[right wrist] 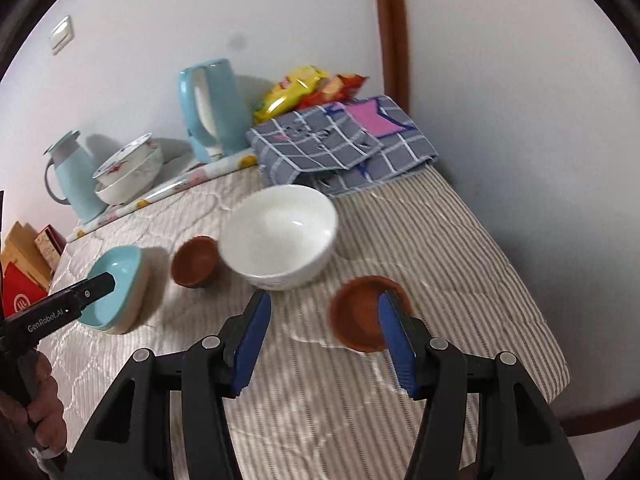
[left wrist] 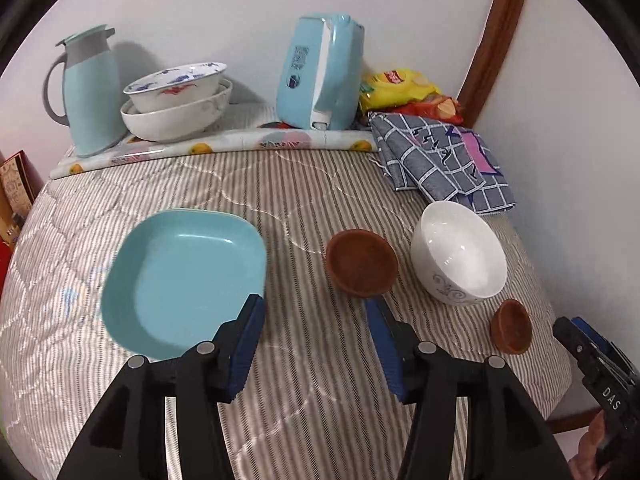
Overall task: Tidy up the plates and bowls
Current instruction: 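Close the right gripper on one brown bowl while the left gripper grasps the other brown bowl, then lift both brown bowls and carry the right gripper's bowl over the white bowl, then lower the brown bowl into the white bowl and open the right gripper, then lower the left gripper's brown bowl into the white bowl onto the first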
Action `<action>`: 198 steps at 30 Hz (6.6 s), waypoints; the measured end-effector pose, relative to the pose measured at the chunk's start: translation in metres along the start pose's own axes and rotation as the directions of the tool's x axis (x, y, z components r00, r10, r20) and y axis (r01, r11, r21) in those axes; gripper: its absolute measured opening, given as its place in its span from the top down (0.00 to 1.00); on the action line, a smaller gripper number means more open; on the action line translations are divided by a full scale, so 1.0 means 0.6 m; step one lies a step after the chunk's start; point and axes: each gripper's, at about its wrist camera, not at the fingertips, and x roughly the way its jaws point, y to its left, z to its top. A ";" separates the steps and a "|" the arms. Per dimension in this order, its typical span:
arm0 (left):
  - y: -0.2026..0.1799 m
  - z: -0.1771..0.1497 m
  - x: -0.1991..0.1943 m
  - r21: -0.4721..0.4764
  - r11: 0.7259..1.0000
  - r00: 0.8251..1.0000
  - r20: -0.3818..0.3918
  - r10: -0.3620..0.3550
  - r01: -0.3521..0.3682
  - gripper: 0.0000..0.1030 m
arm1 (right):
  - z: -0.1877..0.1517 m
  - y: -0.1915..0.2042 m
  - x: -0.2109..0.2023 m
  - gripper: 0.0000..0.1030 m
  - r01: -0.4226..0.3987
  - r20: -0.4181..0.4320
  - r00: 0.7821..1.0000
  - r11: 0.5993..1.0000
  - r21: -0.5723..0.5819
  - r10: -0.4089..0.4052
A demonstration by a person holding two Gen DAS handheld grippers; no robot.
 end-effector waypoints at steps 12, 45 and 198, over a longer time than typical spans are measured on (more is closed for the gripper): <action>-0.025 0.009 0.071 -0.048 0.999 0.999 -0.048 -0.019 0.016 0.51 | -0.014 -0.078 0.054 0.46 0.058 -0.061 0.997 0.997 0.055 -0.055; -0.041 0.045 0.198 -0.087 0.995 0.982 -0.184 0.027 -0.044 0.77 | -0.020 -0.105 0.164 0.59 0.028 -0.170 0.985 0.998 0.060 -0.018; 0.058 0.078 0.010 -0.148 0.986 0.997 0.040 -0.072 0.077 0.92 | 0.101 0.083 0.141 0.54 0.021 -0.104 0.994 0.983 -0.184 -0.041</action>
